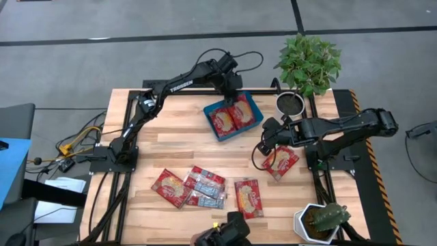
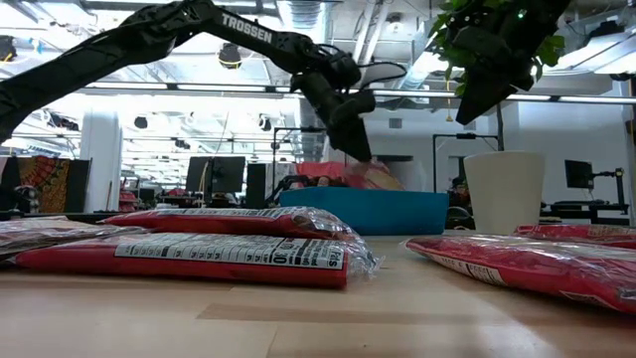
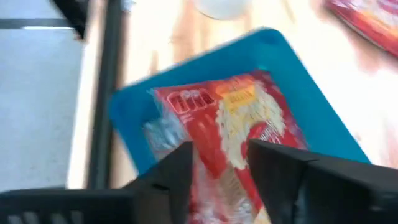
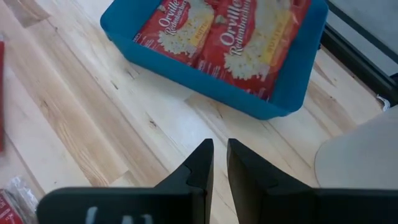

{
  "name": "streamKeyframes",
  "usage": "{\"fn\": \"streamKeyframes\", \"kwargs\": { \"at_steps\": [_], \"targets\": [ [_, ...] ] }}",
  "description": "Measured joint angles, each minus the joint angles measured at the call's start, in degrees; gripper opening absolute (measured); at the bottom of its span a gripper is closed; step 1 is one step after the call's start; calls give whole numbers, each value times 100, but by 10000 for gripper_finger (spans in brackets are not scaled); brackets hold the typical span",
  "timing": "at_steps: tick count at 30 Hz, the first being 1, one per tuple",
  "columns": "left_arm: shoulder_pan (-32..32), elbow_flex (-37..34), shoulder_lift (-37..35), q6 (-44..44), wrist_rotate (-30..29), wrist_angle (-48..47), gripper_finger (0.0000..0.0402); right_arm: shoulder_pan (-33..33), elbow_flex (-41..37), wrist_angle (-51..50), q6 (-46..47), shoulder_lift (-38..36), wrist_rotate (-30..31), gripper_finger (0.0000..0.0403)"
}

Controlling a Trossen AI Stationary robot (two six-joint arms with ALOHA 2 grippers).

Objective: Sort popcorn bags into baskets
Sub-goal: Put the red popcorn bag into the blue bin

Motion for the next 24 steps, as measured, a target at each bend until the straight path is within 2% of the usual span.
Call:
{"fn": "streamKeyframes", "kwargs": {
  "at_steps": [6,9,11,15,17,19,24],
  "targets": [
    [26,196,-110,-416,-560,-43,218,0,0,-150,98,0,-6,69],
    [111,203,-364,-863,-510,-340,229,12,0,-624,735,0,-89,69],
    [190,190,-601,-1233,-155,-583,229,59,0,-1109,1284,7,-237,69],
    [371,207,-1192,-1998,1292,-1015,220,334,-2,-1938,2157,248,-389,66],
    [389,208,-1495,-2196,1823,-1321,214,510,-2,-2183,2372,482,-461,60],
    [363,208,-1806,-2283,2012,-1621,209,704,-4,-2325,2482,797,-515,53],
    [161,208,-2580,-2250,2037,-2586,202,1132,-3,-2367,2674,1758,-680,32]
  ]
}}
